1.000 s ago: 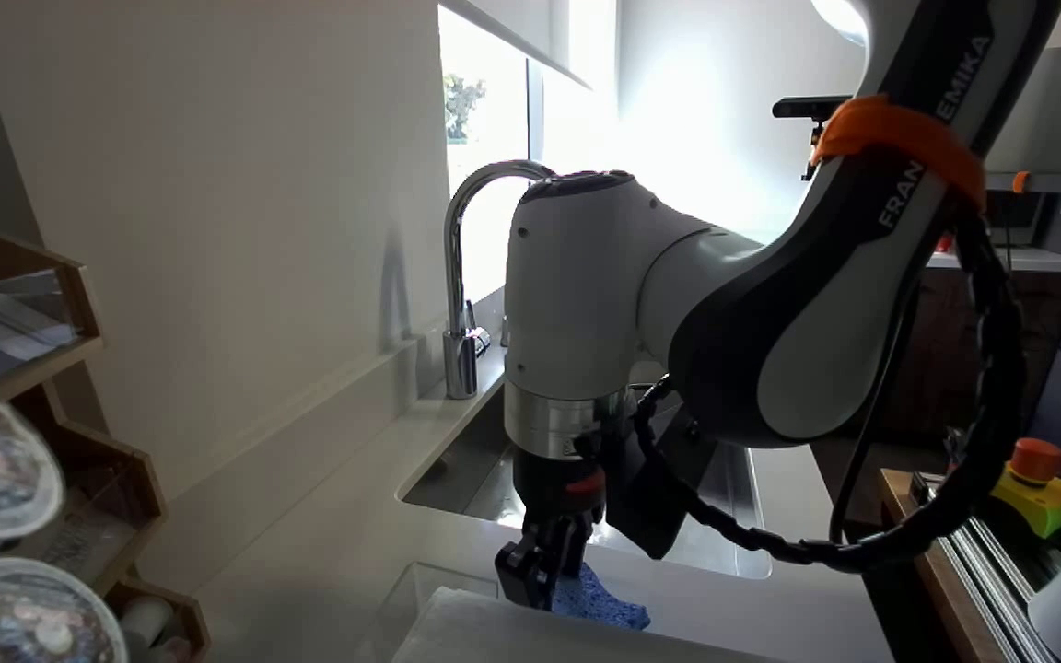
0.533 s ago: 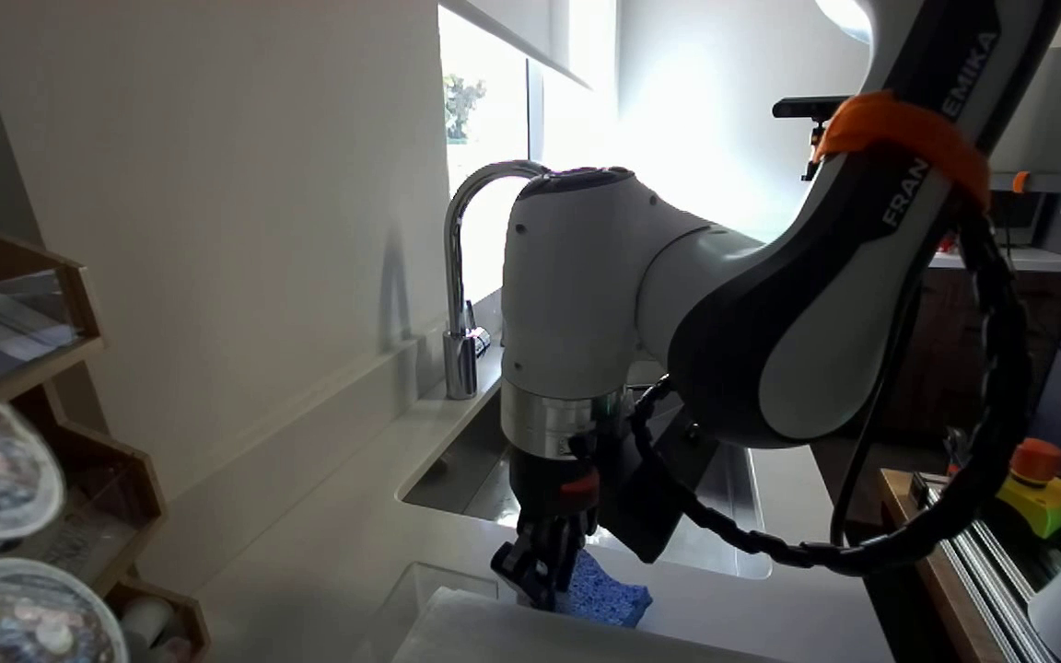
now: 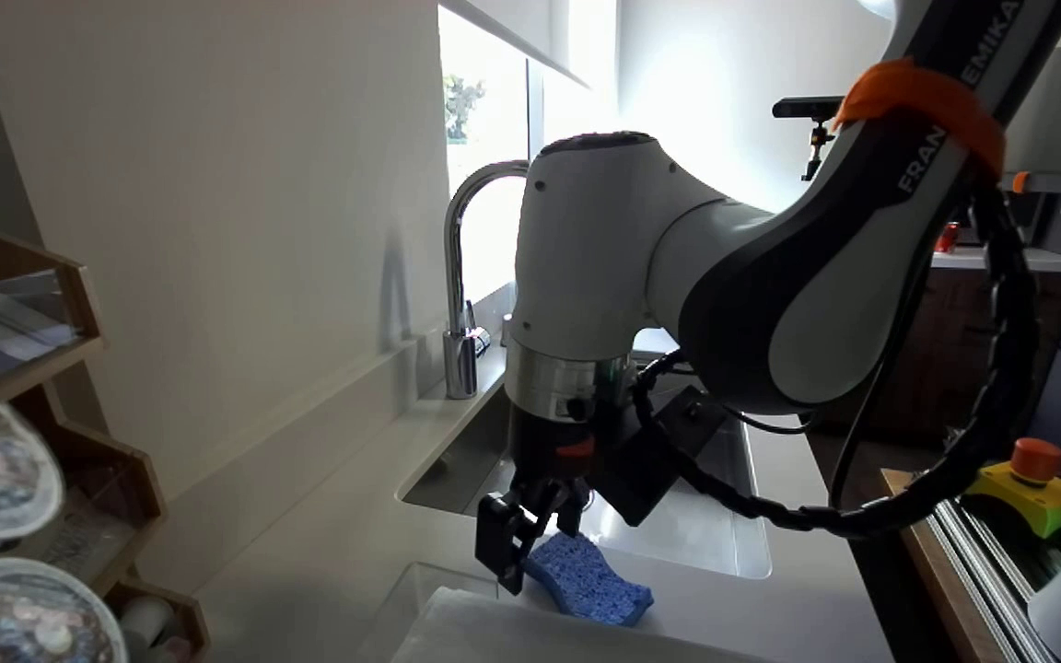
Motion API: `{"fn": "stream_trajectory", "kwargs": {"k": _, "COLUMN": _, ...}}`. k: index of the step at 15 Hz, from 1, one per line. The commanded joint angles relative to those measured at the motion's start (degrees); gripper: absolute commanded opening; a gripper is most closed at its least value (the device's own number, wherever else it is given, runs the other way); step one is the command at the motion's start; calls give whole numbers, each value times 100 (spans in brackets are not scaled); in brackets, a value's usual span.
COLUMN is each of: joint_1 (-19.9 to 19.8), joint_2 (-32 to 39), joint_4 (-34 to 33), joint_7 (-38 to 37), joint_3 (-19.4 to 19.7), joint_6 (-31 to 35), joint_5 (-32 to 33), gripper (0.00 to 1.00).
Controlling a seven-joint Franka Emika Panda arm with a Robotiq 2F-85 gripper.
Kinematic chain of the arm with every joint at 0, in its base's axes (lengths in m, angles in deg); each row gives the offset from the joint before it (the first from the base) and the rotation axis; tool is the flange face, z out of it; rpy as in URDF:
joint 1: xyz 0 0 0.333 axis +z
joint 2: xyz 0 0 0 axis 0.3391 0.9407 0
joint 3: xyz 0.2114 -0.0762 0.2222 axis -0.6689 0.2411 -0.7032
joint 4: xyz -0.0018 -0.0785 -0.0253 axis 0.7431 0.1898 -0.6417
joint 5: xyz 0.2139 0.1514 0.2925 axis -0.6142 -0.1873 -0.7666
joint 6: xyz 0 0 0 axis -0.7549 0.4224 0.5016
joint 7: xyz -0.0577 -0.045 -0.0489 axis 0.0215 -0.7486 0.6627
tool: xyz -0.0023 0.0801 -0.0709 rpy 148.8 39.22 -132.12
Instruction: Use the blue sponge to wipe the countertop
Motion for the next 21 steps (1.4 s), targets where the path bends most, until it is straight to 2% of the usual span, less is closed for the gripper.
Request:
{"fn": "stream_trajectory", "kwargs": {"k": 1, "joint_1": -1, "joint_2": -261, "joint_4": 337, "joint_7": -84, "joint_3": -32, "joint_6": 153, "joint_5": 77, "gripper": 100}}
{"fn": "stream_trajectory", "kwargs": {"k": 12, "joint_1": 31, "joint_2": 104, "joint_4": 396, "joint_7": -243, "joint_3": 68, "joint_6": 244, "joint_5": 522, "gripper": 100}}
{"fn": "stream_trajectory", "kwargs": {"k": 17, "joint_1": 84, "joint_2": 409, "joint_4": 335, "joint_7": -440, "joint_3": 224, "joint_6": 724, "joint_5": 653, "gripper": 100}}
{"fn": "stream_trajectory", "kwargs": {"k": 18, "joint_1": 97, "joint_2": 464, "joint_4": 323, "joint_7": -461, "joint_3": 250, "joint_6": 786, "joint_5": 663, "gripper": 97}}
{"fn": "stream_trajectory", "kwargs": {"k": 20, "joint_1": 110, "joint_2": 546, "joint_4": 304, "joint_7": -487, "joint_3": 284, "joint_6": 856, "joint_5": 664, "gripper": 72}}
{"fn": "stream_trajectory", "kwargs": {"k": 21, "joint_1": 110, "joint_2": 576, "joint_4": 296, "joint_7": -478, "joint_3": 294, "joint_6": 876, "joint_5": 654, "gripper": 71}}
